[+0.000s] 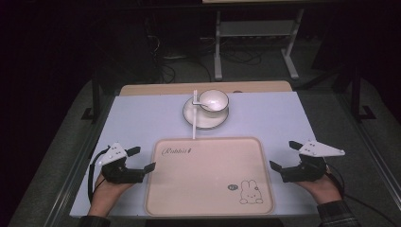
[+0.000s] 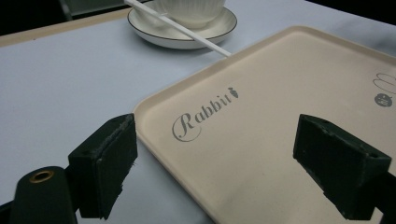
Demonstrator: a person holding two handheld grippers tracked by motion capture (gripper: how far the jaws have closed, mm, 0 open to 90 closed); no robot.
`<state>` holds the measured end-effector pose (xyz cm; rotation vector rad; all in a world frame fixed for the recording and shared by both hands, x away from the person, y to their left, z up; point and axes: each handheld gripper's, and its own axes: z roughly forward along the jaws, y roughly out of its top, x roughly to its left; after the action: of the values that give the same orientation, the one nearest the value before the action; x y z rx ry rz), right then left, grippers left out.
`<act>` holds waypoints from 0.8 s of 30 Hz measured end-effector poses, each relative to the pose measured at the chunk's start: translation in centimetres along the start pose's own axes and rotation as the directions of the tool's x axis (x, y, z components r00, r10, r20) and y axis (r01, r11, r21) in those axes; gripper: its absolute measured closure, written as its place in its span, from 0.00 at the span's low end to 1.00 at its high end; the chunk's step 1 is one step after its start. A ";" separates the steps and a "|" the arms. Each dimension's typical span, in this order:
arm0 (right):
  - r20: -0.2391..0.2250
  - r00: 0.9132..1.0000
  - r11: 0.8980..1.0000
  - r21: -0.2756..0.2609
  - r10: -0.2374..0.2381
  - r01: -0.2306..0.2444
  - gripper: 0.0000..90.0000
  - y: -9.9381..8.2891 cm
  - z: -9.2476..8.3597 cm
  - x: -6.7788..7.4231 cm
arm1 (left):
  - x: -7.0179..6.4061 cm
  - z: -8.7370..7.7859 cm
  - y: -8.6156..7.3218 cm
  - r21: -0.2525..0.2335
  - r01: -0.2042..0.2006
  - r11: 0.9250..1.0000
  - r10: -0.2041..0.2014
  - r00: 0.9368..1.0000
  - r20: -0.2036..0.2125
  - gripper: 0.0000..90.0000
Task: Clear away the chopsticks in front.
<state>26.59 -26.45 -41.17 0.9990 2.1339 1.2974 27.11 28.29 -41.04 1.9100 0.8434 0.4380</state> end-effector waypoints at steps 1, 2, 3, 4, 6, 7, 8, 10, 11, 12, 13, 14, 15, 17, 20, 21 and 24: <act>-0.001 1.000 1.000 0.002 0.001 -0.001 0.00 0.0 0.0 0.0 | 0.0 0.1 0.1 0.005 0.004 1.000 -0.004 1.000 -0.002 0.15; -0.001 1.000 1.000 0.002 0.001 -0.001 0.00 0.0 0.0 0.0 | 0.0 0.1 0.1 0.005 0.004 1.000 -0.004 1.000 -0.002 0.15; -0.001 1.000 1.000 0.005 0.004 -0.004 0.00 0.0 0.0 0.0 | 0.0 0.2 0.1 0.012 0.006 1.000 -0.006 1.000 -0.004 0.15; -0.001 1.000 1.000 0.007 0.003 -0.003 0.00 0.0 0.0 0.0 | 0.1 0.4 0.2 0.023 0.010 1.000 -0.010 1.000 -0.006 0.15; 0.000 1.000 1.000 0.007 0.002 -0.002 0.00 0.0 0.1 0.0 | 0.2 0.6 0.5 0.035 0.018 0.999 -0.018 1.000 -0.010 0.15; -0.001 1.000 1.000 0.011 0.003 -0.003 0.00 0.0 0.2 0.0 | 0.3 0.8 0.6 0.039 0.029 0.999 -0.029 1.000 -0.010 0.15; -0.001 1.000 1.000 0.020 0.001 -0.001 0.00 0.0 0.2 0.1 | 0.4 1.2 0.9 0.054 0.036 0.998 -0.035 0.999 -0.013 0.15; -0.003 1.000 1.000 0.022 -0.001 0.001 0.00 0.0 0.3 0.1 | 0.5 1.3 1.0 0.057 0.037 0.998 -0.037 0.999 -0.016 0.15; -0.004 1.000 1.000 0.023 -0.003 0.003 0.00 0.0 0.3 0.1 | 0.5 1.7 1.4 0.066 0.044 0.997 -0.043 0.999 -0.016 0.15; -0.004 1.000 1.000 0.023 -0.003 0.004 0.00 0.0 0.3 0.2 | 0.6 1.9 1.6 0.070 0.047 0.996 -0.046 0.999 -0.016 0.15; -0.004 1.000 1.000 0.023 -0.003 0.004 0.00 0.0 0.3 0.2 | 0.6 1.9 1.6 0.070 0.047 0.996 -0.046 0.999 -0.016 0.15; -0.003 1.000 1.000 0.025 -0.001 0.001 0.00 -0.1 0.2 0.2 | 0.7 2.1 1.9 0.069 0.047 0.996 -0.046 0.999 -0.011 0.15; -0.003 1.000 1.000 0.026 -0.002 0.002 0.00 -0.1 0.2 0.2 | 0.6 2.3 2.2 0.070 0.048 0.996 -0.047 0.999 -0.011 0.15; -0.001 1.000 1.000 0.024 0.000 0.000 0.00 -0.2 0.1 0.2 | 0.6 2.8 2.7 0.080 0.045 0.996 -0.044 0.999 -0.015 0.15; 0.003 1.000 1.000 0.023 0.005 -0.005 0.00 -0.2 0.1 0.1 | 0.5 3.6 3.3 0.104 0.038 0.994 -0.037 0.999 -0.016 0.15; 0.007 1.000 1.000 0.021 0.003 -0.003 0.00 -0.2 0.1 0.1 | 0.5 3.8 3.5 0.106 0.039 0.994 -0.038 0.999 -0.014 0.15; 0.007 1.000 1.000 0.018 0.000 0.000 0.00 -0.2 0.0 0.2 | 0.4 4.7 4.1 0.129 0.026 0.991 -0.026 1.000 -0.004 0.15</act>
<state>26.42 -26.39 -41.34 1.0094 2.1440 1.2748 31.80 24.43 -39.64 2.0143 0.9167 0.3782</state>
